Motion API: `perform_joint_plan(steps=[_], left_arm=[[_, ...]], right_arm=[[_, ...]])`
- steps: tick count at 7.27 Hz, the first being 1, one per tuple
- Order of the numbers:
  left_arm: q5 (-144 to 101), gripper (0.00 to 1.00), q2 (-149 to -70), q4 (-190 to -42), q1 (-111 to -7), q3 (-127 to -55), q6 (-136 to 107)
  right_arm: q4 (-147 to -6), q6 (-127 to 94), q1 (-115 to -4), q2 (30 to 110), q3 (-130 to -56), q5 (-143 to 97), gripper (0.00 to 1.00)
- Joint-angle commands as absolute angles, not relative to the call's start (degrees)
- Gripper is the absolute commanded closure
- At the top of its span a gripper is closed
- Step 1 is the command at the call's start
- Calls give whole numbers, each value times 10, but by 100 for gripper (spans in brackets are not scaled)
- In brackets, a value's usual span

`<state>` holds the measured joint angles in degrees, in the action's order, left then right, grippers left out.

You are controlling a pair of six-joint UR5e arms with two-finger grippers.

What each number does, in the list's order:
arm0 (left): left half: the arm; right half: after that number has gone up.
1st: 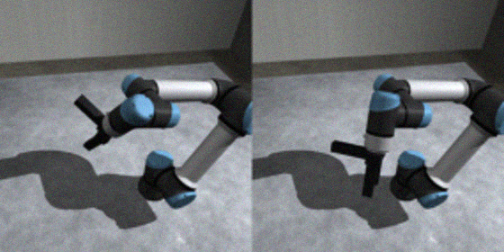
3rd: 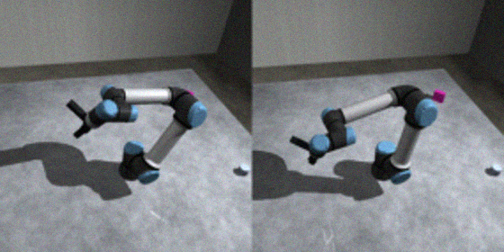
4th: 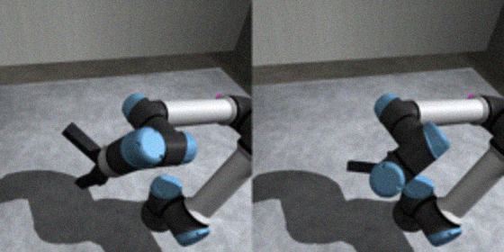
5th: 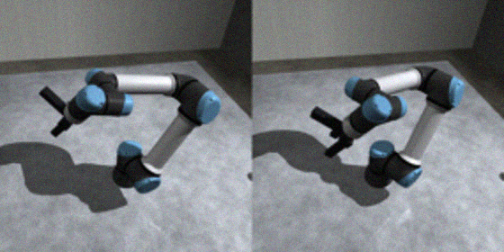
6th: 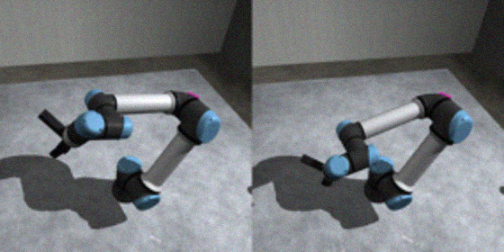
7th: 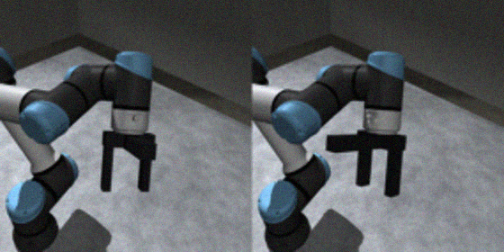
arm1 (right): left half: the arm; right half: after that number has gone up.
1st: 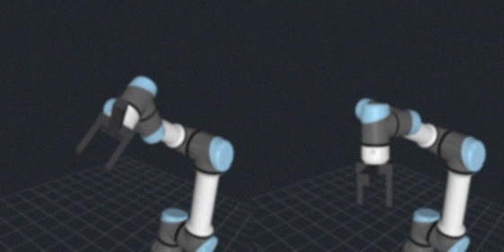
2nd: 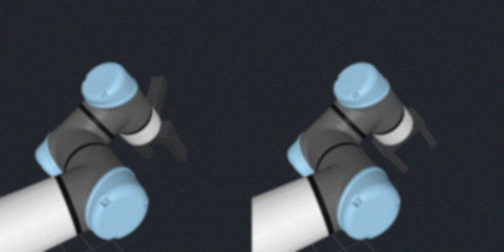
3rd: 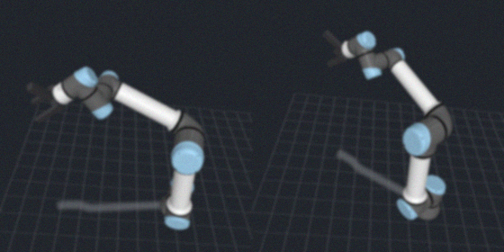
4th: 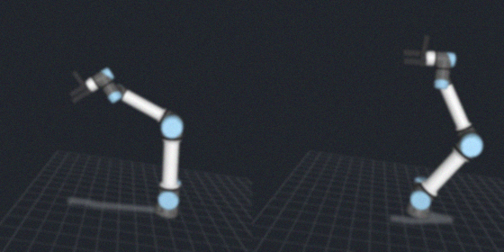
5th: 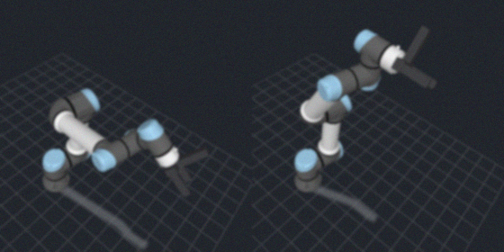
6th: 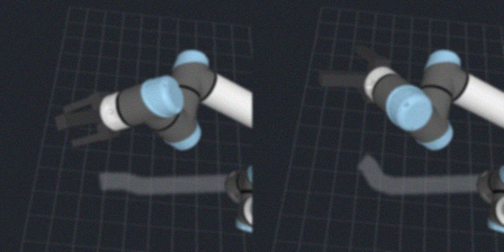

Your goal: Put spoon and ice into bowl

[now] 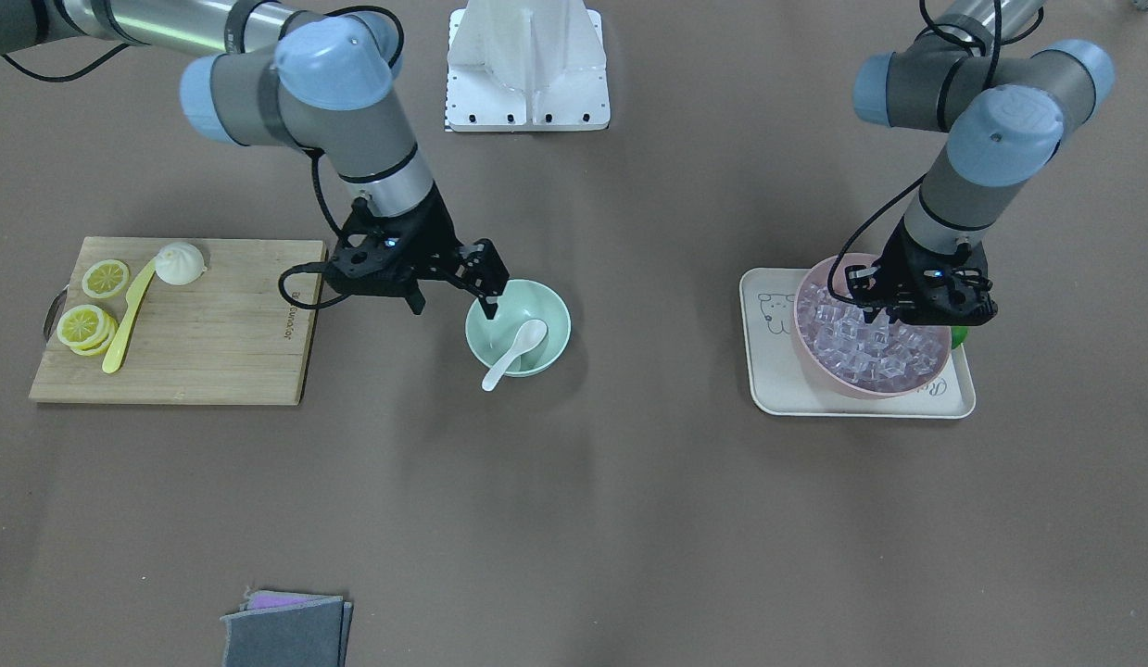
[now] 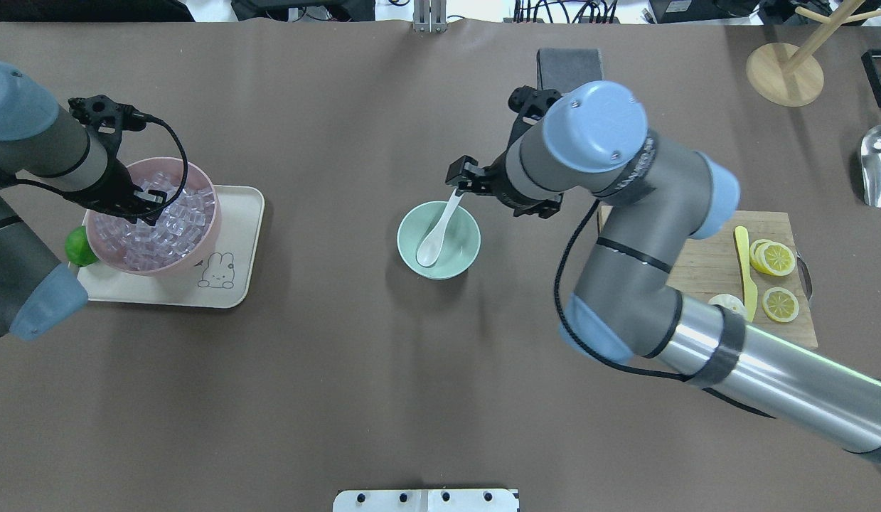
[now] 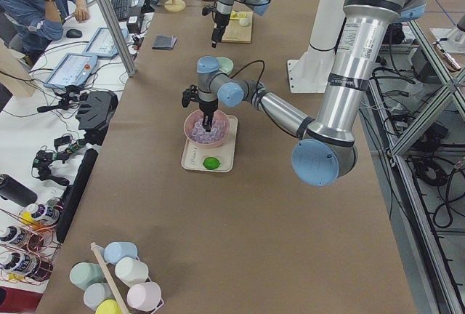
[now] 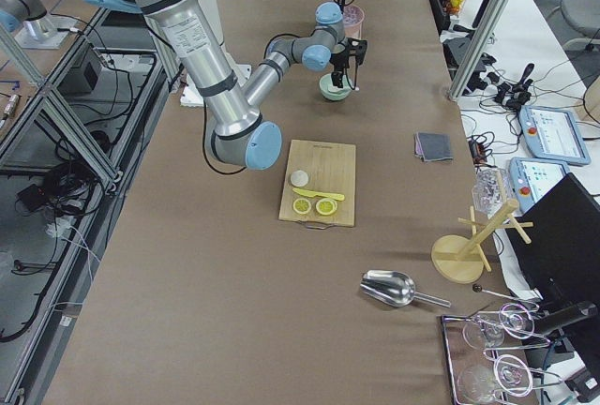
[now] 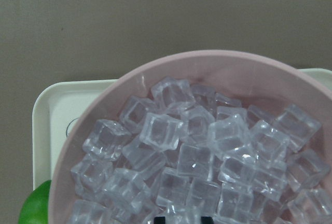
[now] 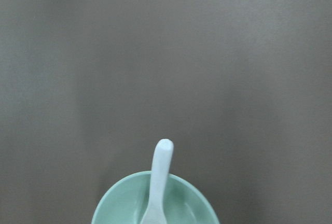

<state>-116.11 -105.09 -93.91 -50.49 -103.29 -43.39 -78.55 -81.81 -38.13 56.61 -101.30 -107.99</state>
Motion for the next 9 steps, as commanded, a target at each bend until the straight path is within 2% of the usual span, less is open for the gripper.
perform_joint_plan(steps=[1, 2, 4, 6, 8, 9], left_arm=[[-1166, 100, -1131, -854, -505, -1057, -444], [-1175, 100, -1189, -811, -503, -1056, -473], [-1189, 100, -1252, -812, -463, -1037, -545], [-1182, 100, -1368, -828, -408, -942, -631], [-1131, 100, -1407, -979, -359, -825, -706], [-1117, 100, -1423, -997, -345, -788, -709]], right_arm=[[-877, -685, -454, 692, -1170, -1148, 0], [-911, -620, -498, 733, -1204, -1176, 0], [-923, -502, -567, 786, -1207, -1221, 0], [-924, -384, -628, 839, -1201, -1248, 0], [-923, -297, -663, 888, -1195, -1259, 0], [-921, -275, -675, 908, -1195, -1259, 0]])
